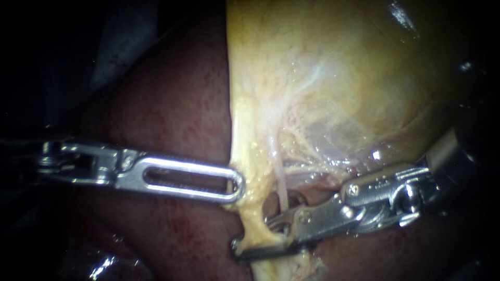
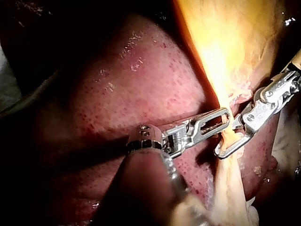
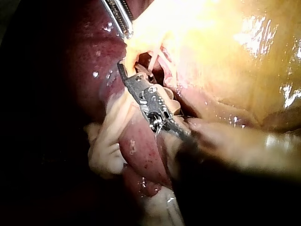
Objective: Going back first clip left tube
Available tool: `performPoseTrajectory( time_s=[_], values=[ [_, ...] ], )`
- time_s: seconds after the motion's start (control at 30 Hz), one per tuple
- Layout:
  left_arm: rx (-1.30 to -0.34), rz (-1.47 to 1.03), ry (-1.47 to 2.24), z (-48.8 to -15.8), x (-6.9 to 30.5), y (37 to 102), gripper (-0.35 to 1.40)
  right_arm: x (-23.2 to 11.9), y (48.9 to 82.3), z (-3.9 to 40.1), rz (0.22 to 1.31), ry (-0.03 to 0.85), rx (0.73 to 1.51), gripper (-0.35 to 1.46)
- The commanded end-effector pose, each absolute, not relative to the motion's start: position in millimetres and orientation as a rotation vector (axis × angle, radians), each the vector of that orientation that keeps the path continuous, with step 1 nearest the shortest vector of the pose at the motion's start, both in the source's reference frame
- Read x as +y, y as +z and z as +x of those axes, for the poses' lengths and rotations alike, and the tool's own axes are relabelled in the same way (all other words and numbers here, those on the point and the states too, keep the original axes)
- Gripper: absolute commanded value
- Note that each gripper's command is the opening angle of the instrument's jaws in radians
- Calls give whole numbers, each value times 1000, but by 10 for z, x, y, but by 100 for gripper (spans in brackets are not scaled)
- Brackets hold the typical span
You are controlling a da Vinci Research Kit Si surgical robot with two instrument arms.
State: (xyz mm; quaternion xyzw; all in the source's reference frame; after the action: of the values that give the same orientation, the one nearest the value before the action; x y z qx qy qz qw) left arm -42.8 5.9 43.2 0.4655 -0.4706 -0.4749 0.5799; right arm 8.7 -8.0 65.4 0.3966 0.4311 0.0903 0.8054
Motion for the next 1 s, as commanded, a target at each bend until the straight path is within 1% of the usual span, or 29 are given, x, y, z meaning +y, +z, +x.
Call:
performPoseTrajectory(
  time_s=[0.03,0.4,0.47,0.57,0.67,0.77,1.0],
  values=[
    [-1100,1088,-1110,-428,59,432,-35,-80,654,87,849,193,923,-35],
    [-1100,1088,-1111,-428,59,432,-35,-79,655,87,849,193,923,-35],
    [-1100,1088,-1111,-428,59,432,-35,-78,656,87,849,192,923,-8],
    [-1100,1088,-1111,-428,59,432,-35,-77,657,85,845,195,924,13],
    [-1100,1088,-1111,-428,59,432,-35,-76,657,84,824,187,933,30],
    [-1100,1088,-1111,-428,59,432,-35,-76,657,84,783,194,946,40],
    [-1100,1088,-1110,-428,59,433,-35,-68,652,78,765,185,956,44]
  ],
)
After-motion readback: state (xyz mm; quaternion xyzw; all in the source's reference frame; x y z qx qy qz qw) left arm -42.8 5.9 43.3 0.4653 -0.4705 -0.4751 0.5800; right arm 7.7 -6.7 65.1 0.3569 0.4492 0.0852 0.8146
